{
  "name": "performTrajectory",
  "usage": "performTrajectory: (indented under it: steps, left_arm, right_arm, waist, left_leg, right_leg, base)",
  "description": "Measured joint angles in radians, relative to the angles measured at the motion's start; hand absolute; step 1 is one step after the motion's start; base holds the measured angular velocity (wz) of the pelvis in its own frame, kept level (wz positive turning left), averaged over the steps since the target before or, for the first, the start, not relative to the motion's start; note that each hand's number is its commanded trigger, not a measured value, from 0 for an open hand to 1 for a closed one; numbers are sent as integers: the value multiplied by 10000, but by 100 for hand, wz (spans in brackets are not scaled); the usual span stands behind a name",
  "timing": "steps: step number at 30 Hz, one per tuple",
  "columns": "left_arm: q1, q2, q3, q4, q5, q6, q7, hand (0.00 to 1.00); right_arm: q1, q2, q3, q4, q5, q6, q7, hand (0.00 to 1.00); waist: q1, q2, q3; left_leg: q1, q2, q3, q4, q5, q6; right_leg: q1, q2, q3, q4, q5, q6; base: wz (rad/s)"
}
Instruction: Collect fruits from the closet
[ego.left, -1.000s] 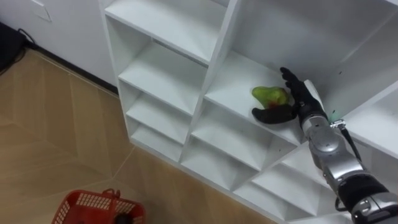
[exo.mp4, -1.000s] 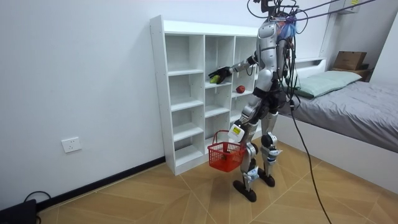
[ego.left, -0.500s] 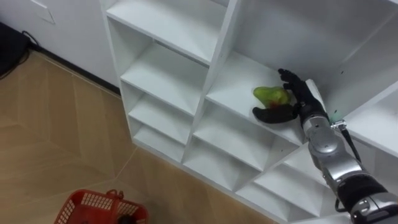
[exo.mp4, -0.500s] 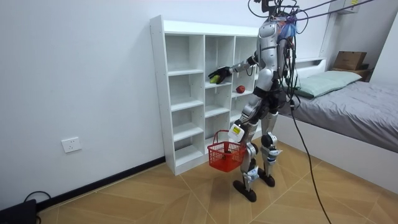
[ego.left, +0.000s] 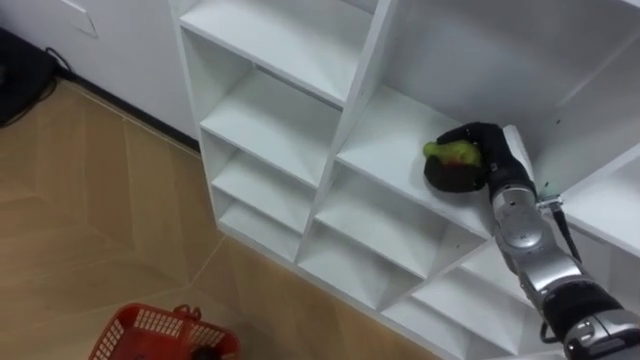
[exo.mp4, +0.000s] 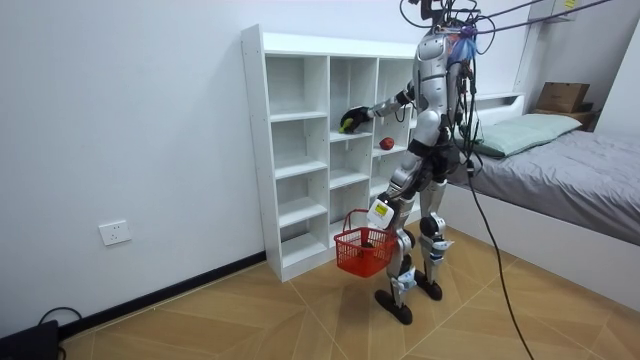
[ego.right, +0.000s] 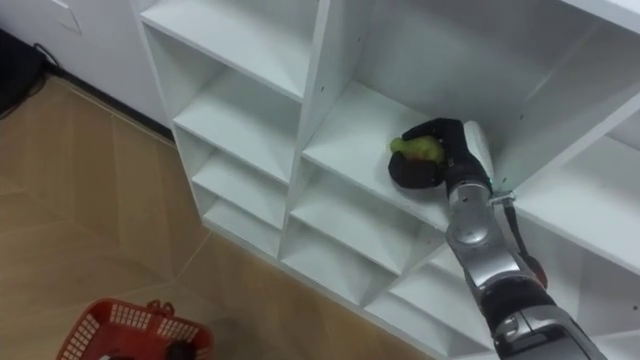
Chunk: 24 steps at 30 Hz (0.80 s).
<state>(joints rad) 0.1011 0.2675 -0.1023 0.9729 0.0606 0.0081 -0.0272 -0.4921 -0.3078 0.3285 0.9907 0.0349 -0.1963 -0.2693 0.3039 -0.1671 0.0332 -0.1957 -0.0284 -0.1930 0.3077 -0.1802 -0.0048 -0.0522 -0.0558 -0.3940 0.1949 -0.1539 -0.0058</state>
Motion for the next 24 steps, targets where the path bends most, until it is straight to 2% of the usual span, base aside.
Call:
performTrajectory:
  steps: [11, 19, 24]
  left_arm:
    - [-134, -93, -6, 166, -3, -7, 140, 100]
    - [-238, -185, -222, 263, -81, -18, 258, 100]
    - [-253, -244, -217, -35, -89, -52, 210, 100]
  right_arm:
    - [1, 9, -7, 117, 335, -5, 225, 100]
    - [61, 67, -26, -263, 389, 11, 305, 100]
    - [83, 107, 0, -688, 370, 8, 551, 100]
  waist:
    - [-5, -38, 26]
    - [-158, 52, 78]
    - [-400, 143, -2]
  left_leg:
    - [1, -8, -34, 0, 3, 0]
    - [-2, -8, -16, -8, 4, 1]
    - [5, -5, 33, -64, 8, 9]
  right_leg:
    - [19, -9, -46, 0, -1, 1]
    - [-6, -15, -22, -3, -2, 4]
    - [-46, -25, 14, -15, -2, 4]
  base:
    - [0]
    - [0]
    - [-2]
